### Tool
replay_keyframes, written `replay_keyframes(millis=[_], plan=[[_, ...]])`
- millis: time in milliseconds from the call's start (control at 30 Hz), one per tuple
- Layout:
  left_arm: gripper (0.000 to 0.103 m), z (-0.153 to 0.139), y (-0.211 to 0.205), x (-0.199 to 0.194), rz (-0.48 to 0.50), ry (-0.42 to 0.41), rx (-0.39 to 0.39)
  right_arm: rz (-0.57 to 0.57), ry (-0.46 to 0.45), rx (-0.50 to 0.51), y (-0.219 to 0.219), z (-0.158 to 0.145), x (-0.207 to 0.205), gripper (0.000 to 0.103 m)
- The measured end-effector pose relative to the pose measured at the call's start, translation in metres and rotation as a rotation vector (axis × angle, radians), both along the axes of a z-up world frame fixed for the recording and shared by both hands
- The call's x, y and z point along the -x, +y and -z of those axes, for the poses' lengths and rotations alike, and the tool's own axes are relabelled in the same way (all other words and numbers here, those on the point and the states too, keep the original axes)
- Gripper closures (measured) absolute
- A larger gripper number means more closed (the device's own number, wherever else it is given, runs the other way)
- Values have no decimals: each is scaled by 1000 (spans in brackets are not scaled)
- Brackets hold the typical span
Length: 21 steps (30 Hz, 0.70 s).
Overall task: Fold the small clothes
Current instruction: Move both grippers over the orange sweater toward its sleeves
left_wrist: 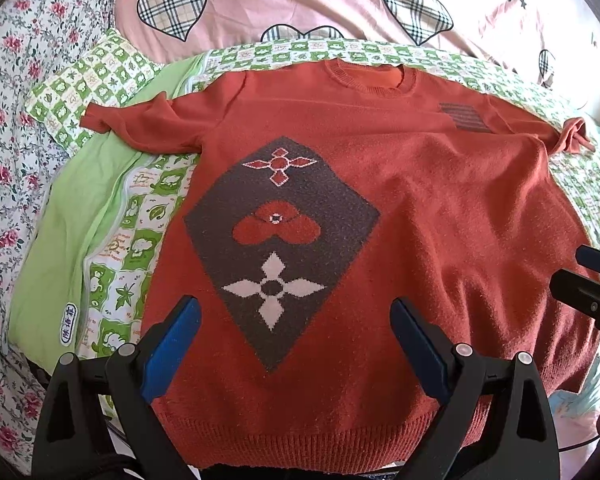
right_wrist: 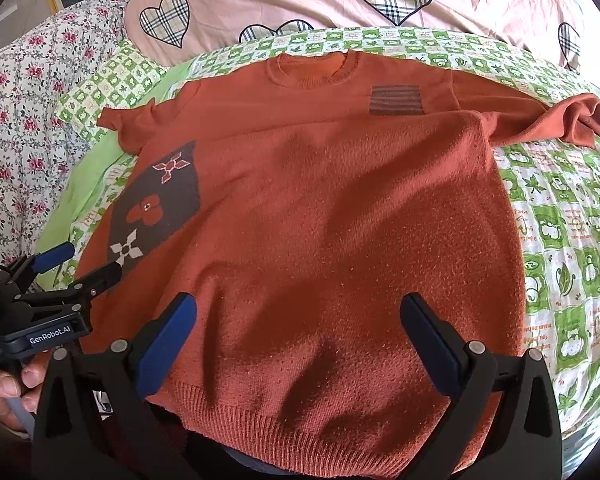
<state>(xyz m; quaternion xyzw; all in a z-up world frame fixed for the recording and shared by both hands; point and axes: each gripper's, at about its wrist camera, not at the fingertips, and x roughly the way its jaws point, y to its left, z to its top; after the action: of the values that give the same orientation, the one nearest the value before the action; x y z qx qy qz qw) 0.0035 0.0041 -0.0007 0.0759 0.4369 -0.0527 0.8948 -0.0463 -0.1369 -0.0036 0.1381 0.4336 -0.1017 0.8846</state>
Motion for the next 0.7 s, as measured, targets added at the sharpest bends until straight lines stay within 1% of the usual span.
replay_keyframes(millis=[200,400,467,533,667,700], plan=[[7,2,1,-6,-16,14,25,1,-11,-20,-4,-1,1,1],[7,4,-3,-11,-3,20,-6,15,-15,-38,-9,0,2,1],[7,4,-4,-11,0,9,0,16,-17,-42,-11,0,2,1],[7,5,-6,-13,6,23,1,16,-23,-41,-14,1,1,1],[6,7,-9,-15,18,19,1,20,-27,-58,-18,3,0,1],[6,8,-9,-17,19,18,3,19,-40,-56,-19,3,1,1]])
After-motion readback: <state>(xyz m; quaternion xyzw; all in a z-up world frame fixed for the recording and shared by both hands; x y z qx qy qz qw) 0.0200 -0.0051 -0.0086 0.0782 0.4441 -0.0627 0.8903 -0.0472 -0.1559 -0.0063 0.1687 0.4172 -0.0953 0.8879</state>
